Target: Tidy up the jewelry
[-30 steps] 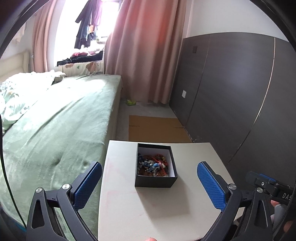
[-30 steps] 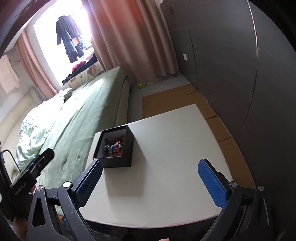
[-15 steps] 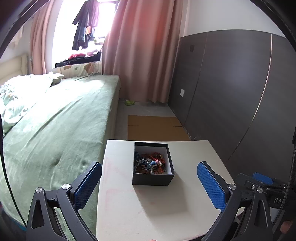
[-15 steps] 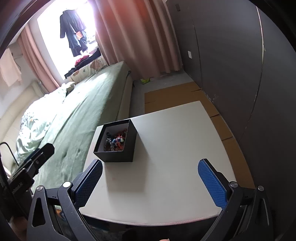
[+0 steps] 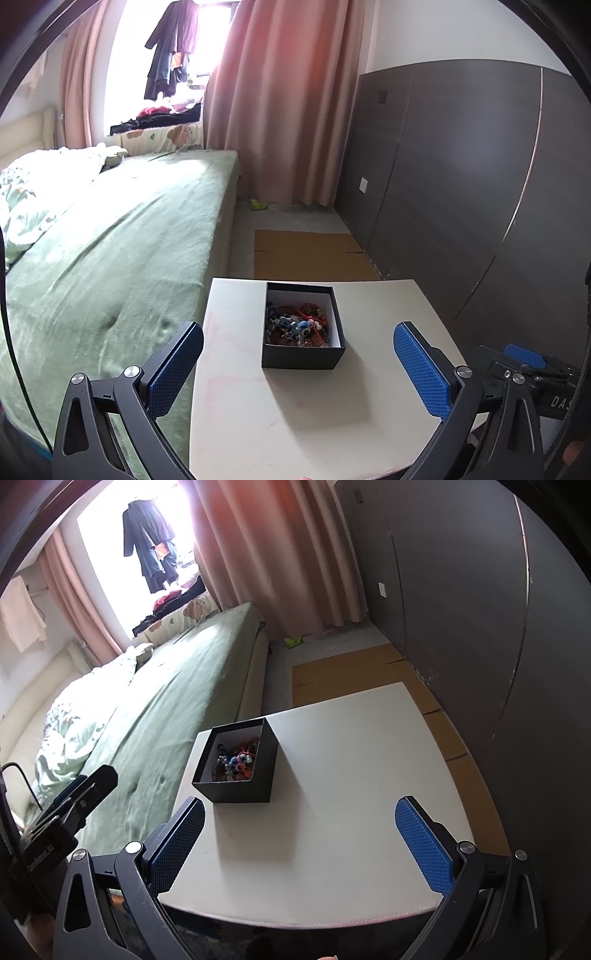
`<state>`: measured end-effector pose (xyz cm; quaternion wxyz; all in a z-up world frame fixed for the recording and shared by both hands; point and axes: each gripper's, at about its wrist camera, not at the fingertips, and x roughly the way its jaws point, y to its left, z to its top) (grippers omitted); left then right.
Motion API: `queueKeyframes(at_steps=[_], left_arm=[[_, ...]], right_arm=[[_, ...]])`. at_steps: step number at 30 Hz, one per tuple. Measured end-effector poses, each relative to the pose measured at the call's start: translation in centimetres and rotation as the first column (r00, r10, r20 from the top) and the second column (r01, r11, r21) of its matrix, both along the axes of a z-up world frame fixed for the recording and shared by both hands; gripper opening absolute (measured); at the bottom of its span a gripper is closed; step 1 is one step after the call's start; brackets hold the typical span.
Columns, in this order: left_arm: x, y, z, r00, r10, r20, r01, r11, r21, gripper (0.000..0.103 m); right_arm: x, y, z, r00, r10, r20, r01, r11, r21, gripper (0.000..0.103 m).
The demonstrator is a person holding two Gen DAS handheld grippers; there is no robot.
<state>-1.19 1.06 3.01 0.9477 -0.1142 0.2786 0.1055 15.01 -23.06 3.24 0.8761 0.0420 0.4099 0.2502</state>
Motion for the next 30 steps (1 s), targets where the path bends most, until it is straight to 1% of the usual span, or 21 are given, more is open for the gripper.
queueKeyframes(at_steps=[4, 13, 26, 30], left_arm=[[0.0, 0.08, 0.01, 1.0, 0.001, 0.001, -0.001, 1.0, 0.002, 0.103], [0.11, -0.09, -0.02, 1.0, -0.006, -0.005, 0.006, 1.0, 0.007, 0.103], [0.15, -0.5, 0.04, 1.0, -0.017, -0.009, 0.017, 1.0, 0.006, 0.103], [0.07, -0.8, 0.05, 1.0, -0.022, -0.006, 0.022, 1.0, 0.017, 0.103]], right_arm=[[-0.13, 0.09, 0.21, 1.0, 0.002, 0.01, -0.002, 1.0, -0.01, 0.103], [0.17, 0.22, 0.51, 1.0, -0.004, 0.001, 0.004, 1.0, -0.01, 0.103], [0.58, -0.05, 0.16, 1.0, -0.01, -0.01, 0.01, 1.0, -0.016, 0.103], [0.78, -0.1, -0.13, 1.0, -0.014, -0.021, 0.013, 1.0, -0.021, 0.103]])
